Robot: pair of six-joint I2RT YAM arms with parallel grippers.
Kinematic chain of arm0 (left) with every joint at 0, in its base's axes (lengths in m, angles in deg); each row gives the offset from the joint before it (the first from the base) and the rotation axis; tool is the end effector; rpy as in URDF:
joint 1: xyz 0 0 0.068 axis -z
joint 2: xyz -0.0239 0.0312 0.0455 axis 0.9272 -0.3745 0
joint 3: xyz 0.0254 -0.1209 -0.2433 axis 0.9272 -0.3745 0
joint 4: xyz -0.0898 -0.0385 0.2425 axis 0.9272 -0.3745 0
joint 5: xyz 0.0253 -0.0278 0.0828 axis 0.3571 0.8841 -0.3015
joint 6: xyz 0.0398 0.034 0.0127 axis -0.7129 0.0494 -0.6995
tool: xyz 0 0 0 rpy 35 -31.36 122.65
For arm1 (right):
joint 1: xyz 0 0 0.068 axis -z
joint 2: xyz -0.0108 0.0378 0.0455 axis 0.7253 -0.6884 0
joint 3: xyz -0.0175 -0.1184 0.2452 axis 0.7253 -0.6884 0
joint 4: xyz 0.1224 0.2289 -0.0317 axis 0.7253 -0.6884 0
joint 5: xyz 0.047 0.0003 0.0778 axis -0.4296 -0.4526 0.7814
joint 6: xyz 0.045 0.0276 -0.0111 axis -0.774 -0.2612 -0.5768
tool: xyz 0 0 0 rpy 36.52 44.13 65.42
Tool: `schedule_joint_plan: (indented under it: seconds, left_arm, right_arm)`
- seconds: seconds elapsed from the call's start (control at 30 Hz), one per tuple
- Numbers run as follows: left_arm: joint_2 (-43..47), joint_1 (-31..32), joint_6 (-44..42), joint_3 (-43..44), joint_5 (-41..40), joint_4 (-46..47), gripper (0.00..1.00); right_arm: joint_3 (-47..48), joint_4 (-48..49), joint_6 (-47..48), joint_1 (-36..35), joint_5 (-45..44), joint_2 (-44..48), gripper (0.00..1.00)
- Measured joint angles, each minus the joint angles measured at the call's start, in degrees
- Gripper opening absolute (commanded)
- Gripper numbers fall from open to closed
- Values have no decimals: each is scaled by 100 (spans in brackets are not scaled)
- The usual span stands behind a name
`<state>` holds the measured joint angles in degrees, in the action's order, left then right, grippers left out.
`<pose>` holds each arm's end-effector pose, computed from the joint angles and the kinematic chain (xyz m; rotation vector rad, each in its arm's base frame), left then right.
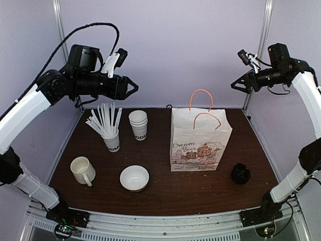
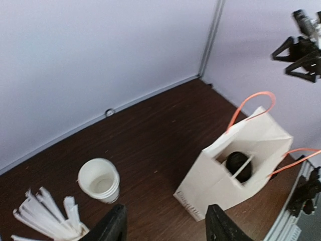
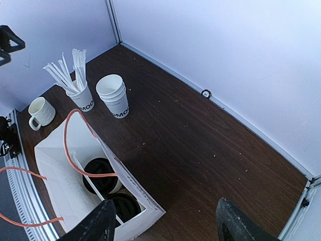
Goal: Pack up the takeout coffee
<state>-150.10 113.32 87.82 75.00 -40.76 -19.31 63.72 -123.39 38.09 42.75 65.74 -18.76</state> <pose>0.2142 -0.2183 0.4640 0.5344 1.9561 -0.7305 0.2802 0.0428 0.4676 -0.8681 1.9354 0.6482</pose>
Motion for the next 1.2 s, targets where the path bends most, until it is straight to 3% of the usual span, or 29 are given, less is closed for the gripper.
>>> schedule_joint_plan:
  seconds: [0.23, 0.63, 0.97, 1.2]
  left_arm:
    - [-31, -216, -103, -898, -1246, -1102, 54]
    - [-863, -350, -151, -938, -2236, -1766, 46]
    - [-1097, -433, -258, -938, -2433, -1906, 16]
    - [-1102, -446, -343, -929, -2487, -1904, 6]
  right_arm:
    - [0, 24, -52, 0, 72, -7, 72]
    - [0, 22, -122, 0, 144, -55, 71]
    - [0, 24, -140, 0, 151, -57, 70]
    - [0, 26, -144, 0, 164, -57, 70]
